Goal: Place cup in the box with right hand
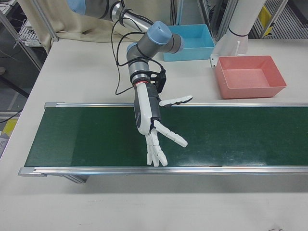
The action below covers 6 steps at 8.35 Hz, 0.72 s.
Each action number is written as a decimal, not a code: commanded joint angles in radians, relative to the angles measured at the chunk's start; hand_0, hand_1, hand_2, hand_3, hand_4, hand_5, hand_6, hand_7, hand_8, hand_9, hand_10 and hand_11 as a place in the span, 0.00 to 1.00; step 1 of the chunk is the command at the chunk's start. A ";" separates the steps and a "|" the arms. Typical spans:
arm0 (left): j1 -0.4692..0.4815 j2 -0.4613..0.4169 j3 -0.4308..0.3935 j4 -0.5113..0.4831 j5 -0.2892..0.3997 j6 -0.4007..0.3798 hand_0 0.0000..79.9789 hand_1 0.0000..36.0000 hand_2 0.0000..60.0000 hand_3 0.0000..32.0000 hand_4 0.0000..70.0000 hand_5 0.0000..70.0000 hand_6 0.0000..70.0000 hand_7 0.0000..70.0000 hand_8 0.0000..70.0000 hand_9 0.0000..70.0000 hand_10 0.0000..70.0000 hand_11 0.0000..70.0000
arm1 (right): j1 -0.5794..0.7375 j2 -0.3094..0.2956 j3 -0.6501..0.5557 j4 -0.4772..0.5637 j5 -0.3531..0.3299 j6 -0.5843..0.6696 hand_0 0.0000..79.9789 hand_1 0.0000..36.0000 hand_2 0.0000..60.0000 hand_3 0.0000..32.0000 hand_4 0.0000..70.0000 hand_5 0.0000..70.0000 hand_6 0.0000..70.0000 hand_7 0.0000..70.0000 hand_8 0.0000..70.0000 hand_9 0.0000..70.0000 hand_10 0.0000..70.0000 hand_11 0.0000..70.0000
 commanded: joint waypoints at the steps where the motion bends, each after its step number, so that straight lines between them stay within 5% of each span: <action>1: -0.001 0.000 0.000 0.000 0.000 0.000 0.00 0.00 0.00 0.00 0.00 0.00 0.00 0.00 0.00 0.00 0.00 0.00 | 0.000 0.000 -0.002 0.001 0.000 0.000 0.74 0.27 0.00 0.00 0.24 0.08 0.07 0.18 0.03 0.09 0.00 0.01; 3: -0.001 0.000 0.000 0.000 0.000 0.000 0.00 0.00 0.00 0.00 0.00 0.00 0.00 0.00 0.00 0.00 0.00 0.00 | 0.001 0.000 -0.002 0.002 0.000 0.000 0.71 0.37 0.00 0.00 0.17 0.08 0.07 0.19 0.03 0.09 0.00 0.02; 6: -0.001 0.000 -0.001 0.000 0.000 0.000 0.00 0.00 0.00 0.00 0.00 0.00 0.00 0.00 0.00 0.00 0.00 0.00 | 0.001 0.000 -0.002 0.002 0.000 0.002 0.74 0.31 0.00 0.00 0.21 0.08 0.07 0.21 0.03 0.10 0.00 0.02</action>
